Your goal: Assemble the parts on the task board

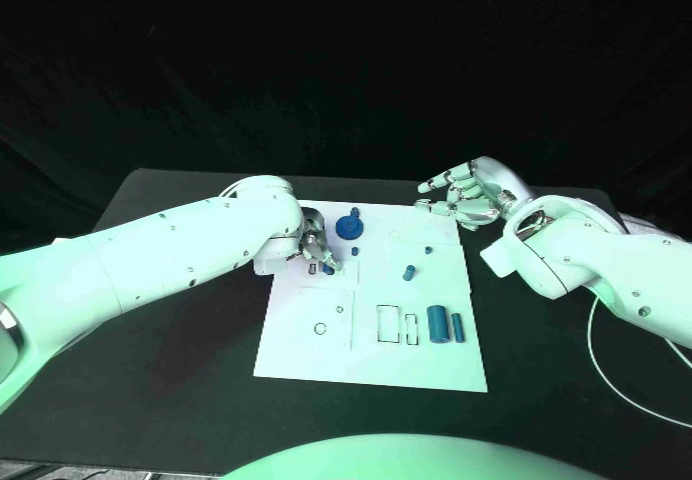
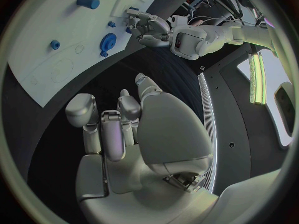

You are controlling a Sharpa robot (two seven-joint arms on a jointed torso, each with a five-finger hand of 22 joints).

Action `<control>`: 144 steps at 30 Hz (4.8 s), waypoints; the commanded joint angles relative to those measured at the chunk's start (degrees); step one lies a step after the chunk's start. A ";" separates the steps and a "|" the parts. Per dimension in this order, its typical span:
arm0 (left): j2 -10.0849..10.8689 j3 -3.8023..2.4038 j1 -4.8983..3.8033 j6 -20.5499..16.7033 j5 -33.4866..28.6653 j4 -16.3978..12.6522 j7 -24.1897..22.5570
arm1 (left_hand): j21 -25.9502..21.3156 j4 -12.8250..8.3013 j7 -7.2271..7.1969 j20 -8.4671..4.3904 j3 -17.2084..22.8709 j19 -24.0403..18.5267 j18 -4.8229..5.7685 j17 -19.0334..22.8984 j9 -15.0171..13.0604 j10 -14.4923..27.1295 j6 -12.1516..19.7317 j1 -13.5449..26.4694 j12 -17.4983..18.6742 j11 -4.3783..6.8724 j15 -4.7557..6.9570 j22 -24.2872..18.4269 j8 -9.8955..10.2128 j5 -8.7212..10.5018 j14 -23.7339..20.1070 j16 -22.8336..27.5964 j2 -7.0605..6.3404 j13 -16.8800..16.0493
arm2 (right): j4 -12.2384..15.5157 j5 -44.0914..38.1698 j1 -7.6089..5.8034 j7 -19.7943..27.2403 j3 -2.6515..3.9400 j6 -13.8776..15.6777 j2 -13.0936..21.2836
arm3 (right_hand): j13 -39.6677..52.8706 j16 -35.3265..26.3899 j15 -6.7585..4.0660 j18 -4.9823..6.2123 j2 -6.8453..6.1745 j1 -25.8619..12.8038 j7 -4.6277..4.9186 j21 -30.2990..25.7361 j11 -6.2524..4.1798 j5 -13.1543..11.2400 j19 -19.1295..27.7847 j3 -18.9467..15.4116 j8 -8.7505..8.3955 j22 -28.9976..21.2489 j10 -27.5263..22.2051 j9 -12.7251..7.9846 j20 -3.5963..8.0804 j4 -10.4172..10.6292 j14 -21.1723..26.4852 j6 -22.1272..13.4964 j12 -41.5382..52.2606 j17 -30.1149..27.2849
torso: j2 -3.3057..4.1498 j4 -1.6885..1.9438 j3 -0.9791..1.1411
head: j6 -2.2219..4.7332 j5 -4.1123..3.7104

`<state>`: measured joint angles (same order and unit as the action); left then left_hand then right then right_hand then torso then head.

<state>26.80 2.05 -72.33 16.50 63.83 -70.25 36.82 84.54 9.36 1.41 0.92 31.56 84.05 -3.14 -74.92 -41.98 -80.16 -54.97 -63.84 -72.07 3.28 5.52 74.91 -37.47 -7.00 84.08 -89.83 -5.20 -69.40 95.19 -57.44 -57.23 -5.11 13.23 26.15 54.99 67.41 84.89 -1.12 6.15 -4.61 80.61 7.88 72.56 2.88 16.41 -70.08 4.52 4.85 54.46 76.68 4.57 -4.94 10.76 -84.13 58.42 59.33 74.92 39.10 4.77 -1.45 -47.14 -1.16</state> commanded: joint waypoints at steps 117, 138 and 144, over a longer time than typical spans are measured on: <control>-4.03 -1.74 -4.05 3.22 -1.66 16.58 -2.23 | -3.95 7.13 1.82 1.41 -31.28 -0.63 0.03 -15.08 4.59 3.91 0.05 -0.57 5.59 -2.50 -1.42 3.53 9.35 3.35 5.92 -0.17 2.10 6.05 | -0.88 0.15 0.60 1.08 -0.11 -1.08 -0.80 | -6.39 -5.03 -0.28 2.29 -0.22 -1.11 -0.02 -5.84 -0.12 0.12 4.62 -0.37 -0.14 -8.26 -4.14 0.24 0.05 1.32 -2.19 -0.78 -8.09 -0.98 | 0.29 -0.12 -0.10 | 0.93 0.77; -5.51 -1.35 -3.63 4.18 -0.84 18.49 -2.29 | -3.48 6.16 1.20 0.98 -32.20 -0.20 0.20 -15.08 4.04 3.32 -0.98 -4.32 4.90 -1.95 -0.97 4.30 8.01 3.23 5.92 -0.17 4.40 5.55 | -0.99 0.15 0.67 1.12 -0.11 -1.31 -1.04 | -6.47 -5.06 -0.29 2.30 -0.18 -1.05 -0.02 -5.91 -0.13 0.20 4.61 -0.34 -0.13 -8.32 -4.13 0.25 0.06 1.32 -2.20 -0.77 -8.13 -0.98 | 0.23 -0.12 -0.05 | 0.53 0.57; -5.76 -1.33 -3.56 4.14 -0.82 18.67 -2.40 | -3.45 5.88 1.15 0.92 -32.04 -0.15 0.22 -15.08 3.90 3.24 -0.93 -5.30 4.82 -1.89 -0.92 4.40 7.79 3.19 5.92 -0.17 5.25 5.50 | -0.99 0.15 0.67 1.14 -0.11 -1.32 -1.08 | -6.47 -5.06 -0.29 2.30 -0.18 -1.05 -0.02 -5.91 -0.13 0.20 4.61 -0.34 -0.13 -8.32 -4.13 0.25 0.06 1.32 -2.20 -0.77 -8.13 -0.98 | 0.21 -0.13 -0.09 | 0.42 0.47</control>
<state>21.21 0.73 -75.90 19.68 62.64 -51.63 35.11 80.76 15.54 2.53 1.95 -0.37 83.43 -2.28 -74.90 -38.00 -76.69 -55.68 -68.60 -67.02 1.26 4.18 74.92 -29.46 -3.72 84.16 -89.83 -0.01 -63.83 94.16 -57.08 -56.60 -4.53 13.12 25.59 53.98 60.99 80.00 -1.12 7.96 -5.06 79.70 7.86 66.97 2.88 16.41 -65.67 4.05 4.85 46.18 73.00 4.77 -4.84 11.86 -84.13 58.01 51.42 73.98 39.32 4.63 -1.51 -46.66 -0.65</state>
